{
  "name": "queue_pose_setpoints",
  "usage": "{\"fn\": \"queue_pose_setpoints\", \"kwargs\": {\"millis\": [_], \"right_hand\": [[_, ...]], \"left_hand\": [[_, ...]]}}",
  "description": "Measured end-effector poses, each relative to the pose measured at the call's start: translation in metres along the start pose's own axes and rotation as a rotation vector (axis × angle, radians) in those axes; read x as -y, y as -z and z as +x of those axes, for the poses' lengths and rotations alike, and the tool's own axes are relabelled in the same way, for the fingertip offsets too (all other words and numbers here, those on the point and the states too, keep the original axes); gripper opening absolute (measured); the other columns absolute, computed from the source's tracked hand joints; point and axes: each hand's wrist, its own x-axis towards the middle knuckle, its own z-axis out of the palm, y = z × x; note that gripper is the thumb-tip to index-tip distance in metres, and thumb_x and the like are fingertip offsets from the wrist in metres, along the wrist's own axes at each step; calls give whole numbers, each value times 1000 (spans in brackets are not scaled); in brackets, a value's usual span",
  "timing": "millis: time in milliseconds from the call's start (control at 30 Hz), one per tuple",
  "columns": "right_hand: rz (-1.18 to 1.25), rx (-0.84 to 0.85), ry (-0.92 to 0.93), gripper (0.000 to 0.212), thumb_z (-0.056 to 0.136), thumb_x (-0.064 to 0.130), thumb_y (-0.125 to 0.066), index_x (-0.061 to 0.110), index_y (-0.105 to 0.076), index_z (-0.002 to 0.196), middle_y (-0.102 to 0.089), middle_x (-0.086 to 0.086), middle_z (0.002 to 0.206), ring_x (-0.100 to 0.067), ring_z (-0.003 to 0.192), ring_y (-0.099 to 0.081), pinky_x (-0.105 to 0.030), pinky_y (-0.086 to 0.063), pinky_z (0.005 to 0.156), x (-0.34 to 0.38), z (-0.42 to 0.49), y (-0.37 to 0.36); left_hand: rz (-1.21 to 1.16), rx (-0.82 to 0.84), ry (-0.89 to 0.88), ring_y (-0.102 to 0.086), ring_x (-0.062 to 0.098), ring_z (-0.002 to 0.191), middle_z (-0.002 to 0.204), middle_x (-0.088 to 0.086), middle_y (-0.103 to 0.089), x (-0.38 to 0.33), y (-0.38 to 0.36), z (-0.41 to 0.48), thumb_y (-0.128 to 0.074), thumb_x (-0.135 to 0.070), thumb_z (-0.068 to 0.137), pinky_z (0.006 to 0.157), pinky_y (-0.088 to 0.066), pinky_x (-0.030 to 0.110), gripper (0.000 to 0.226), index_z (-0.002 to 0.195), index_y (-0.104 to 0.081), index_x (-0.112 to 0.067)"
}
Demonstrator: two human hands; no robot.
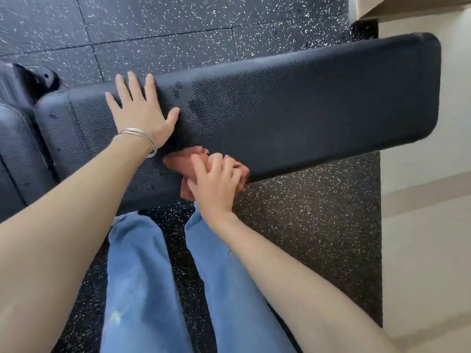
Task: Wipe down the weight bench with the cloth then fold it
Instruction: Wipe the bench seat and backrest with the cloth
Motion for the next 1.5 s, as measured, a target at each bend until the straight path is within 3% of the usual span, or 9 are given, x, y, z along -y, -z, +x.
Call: {"fn": "queue_pose_setpoints", "kwargs": {"millis": [167,367,467,767,833,1033,1167,1400,1500], "right_hand": [[-109,-62,444,36,61,39,-75,28,-66,94,-59,-7,82,-28,75,-58,-36,-40,60,-37,30,13],[155,-157,-495,33,87,43,-56,28,-54,116,-49,-6,110,-29,100,-48,-42,-38,80,-63,104,31],[123,-207,-618,34,88,42,-53,25,-53,118,-48,-8,111,-31,101,-47,-43,-36,79,-16,104,23],[-168,0,559,48,59,45,-77,30,-68,103,-65,-8,96,-31,84,-62,-37,-47,65,53,41,5],[-203,-55,617,43,63,45,-74,28,-69,103,-65,-9,93,-30,82,-62,-37,-47,65,30,53,13],[-45,-143,-394,37,86,45,-51,26,-53,117,-50,-10,115,-33,105,-47,-44,-38,82,34,122,20],[-36,-240,-643,36,89,44,-45,27,-50,121,-48,-9,119,-31,107,-46,-43,-37,83,93,145,9],[-166,-57,217,41,76,37,-64,20,-62,113,-57,-16,96,-35,88,-56,-43,-40,72,111,64,2],[-144,18,214,40,76,39,-61,20,-65,112,-58,-17,96,-36,88,-56,-45,-43,74,79,55,10]], "left_hand": [[16,-10,-83,-6,34,144,157,15,-11,15,-2,-4,-38,-55,90,113,-10,57,74,150,-13,-18],[-20,-40,-146,-9,31,144,157,9,-16,31,0,-5,-36,-52,92,113,-11,56,66,149,-17,-25],[-38,-46,-161,-12,31,144,156,8,-19,45,2,-6,-37,-50,92,113,-12,55,61,148,-21,-29],[-49,-60,-214,-26,35,137,148,14,-33,126,9,-2,-46,-45,91,112,-19,52,60,145,-30,-25],[-32,-45,-248,-28,35,135,148,13,-33,140,13,-1,-46,-46,90,111,-20,52,61,145,-29,-24],[-15,5,-339,-30,33,134,149,10,-32,165,13,6,-43,-49,91,110,-20,54,64,148,-24,-25],[-32,61,-342,-38,36,127,146,10,-35,187,13,15,-40,-53,92,109,-25,52,67,149,-19,-25],[-7,109,-391,-42,38,123,143,12,-37,193,18,19,-39,-55,92,104,-29,48,70,150,-14,-24],[-7,128,-384,-41,38,124,145,12,-35,193,19,20,-38,-56,92,104,-29,48,70,150,-12,-25]]}}
